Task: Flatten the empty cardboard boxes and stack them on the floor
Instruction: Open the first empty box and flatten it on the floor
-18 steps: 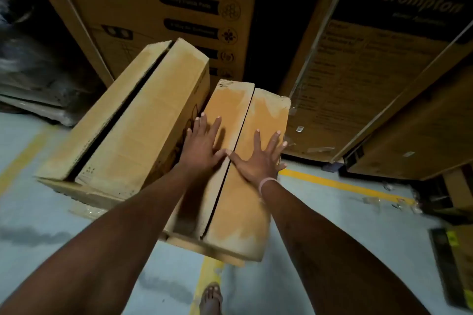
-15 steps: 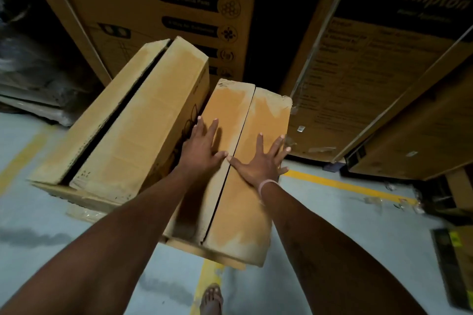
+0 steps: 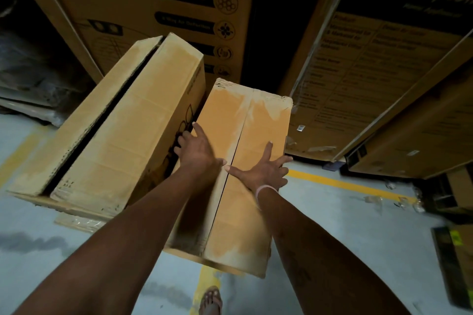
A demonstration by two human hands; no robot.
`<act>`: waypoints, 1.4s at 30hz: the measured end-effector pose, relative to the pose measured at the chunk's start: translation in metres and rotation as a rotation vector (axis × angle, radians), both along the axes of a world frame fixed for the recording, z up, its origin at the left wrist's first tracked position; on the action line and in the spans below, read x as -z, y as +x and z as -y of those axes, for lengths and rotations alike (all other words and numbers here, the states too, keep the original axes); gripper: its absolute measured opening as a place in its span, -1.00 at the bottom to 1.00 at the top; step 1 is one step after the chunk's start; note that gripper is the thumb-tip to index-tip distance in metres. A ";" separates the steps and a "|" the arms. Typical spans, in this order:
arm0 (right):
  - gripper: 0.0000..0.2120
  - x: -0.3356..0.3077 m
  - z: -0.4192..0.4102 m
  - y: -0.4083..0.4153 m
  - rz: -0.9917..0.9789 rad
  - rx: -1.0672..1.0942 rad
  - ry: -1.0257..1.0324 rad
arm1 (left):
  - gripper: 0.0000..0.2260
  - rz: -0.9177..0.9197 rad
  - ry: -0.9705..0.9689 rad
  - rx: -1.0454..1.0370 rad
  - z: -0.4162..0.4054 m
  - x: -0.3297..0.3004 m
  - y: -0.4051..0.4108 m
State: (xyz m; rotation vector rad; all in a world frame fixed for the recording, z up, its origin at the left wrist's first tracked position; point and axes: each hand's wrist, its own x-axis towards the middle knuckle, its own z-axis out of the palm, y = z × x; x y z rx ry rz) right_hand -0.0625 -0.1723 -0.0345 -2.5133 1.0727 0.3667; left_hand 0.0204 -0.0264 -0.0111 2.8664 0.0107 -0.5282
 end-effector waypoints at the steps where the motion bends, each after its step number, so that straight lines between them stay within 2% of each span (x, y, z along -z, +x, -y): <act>1: 0.48 0.001 0.002 0.000 -0.003 0.005 -0.001 | 0.30 -0.025 0.026 -0.016 0.001 0.002 0.002; 4: 0.49 0.003 0.009 0.000 0.017 0.003 0.007 | 0.31 -0.065 0.076 -0.036 0.002 0.005 0.006; 8: 0.50 0.000 0.017 -0.002 0.070 0.021 0.048 | 0.21 -0.057 -0.028 -0.077 0.004 0.000 0.007; 17: 0.47 -0.025 0.067 -0.025 0.180 0.005 0.066 | 0.14 0.059 -0.073 -0.003 0.043 -0.031 -0.020; 32: 0.47 -0.062 0.262 -0.174 0.356 0.041 0.222 | 0.12 0.346 -0.025 0.095 0.238 -0.094 -0.171; 38: 0.47 -0.064 0.346 -0.230 0.412 0.105 0.224 | 0.16 0.398 -0.063 0.131 0.325 -0.098 -0.219; 42: 0.46 -0.050 0.376 -0.243 0.435 0.132 0.210 | 0.17 0.402 -0.084 0.156 0.355 -0.079 -0.227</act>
